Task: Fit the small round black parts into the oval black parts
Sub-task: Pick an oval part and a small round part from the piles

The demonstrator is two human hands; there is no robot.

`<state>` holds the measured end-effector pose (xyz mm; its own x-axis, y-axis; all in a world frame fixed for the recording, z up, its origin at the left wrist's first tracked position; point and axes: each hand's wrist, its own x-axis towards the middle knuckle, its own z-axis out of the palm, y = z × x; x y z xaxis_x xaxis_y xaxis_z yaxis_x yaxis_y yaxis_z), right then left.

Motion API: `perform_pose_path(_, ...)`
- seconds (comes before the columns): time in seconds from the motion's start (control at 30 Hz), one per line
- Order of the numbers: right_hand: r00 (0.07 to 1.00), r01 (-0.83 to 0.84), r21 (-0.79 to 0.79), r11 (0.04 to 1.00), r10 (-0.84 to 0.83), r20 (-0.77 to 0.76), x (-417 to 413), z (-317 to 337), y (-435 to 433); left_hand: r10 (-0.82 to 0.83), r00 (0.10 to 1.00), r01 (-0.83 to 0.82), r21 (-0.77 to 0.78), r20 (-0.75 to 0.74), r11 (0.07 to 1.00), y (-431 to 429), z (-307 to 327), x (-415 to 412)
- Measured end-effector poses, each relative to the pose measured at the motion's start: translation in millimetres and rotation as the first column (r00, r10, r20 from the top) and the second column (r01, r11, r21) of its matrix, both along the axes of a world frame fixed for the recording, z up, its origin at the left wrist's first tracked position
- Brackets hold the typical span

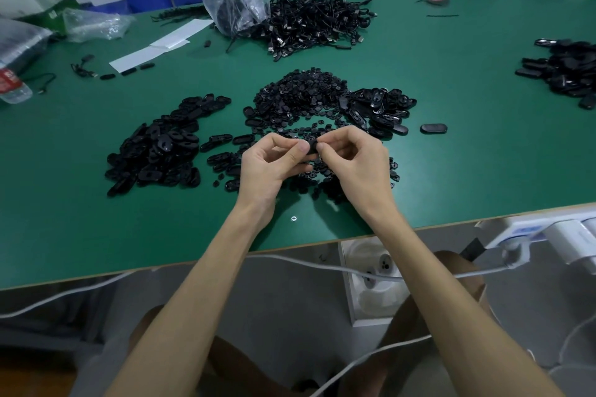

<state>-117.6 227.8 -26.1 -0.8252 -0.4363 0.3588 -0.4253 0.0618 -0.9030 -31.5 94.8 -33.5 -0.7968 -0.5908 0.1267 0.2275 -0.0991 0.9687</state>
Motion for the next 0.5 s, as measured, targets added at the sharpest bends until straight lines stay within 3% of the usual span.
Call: perform_pose_path(0.5,1.000,0.013,0.013,1.000,-0.013,-0.018,0.7,0.3,0.6,-0.038,0.999,0.038,-0.018,-0.004,0.999,-1.9,-2.6,-0.2)
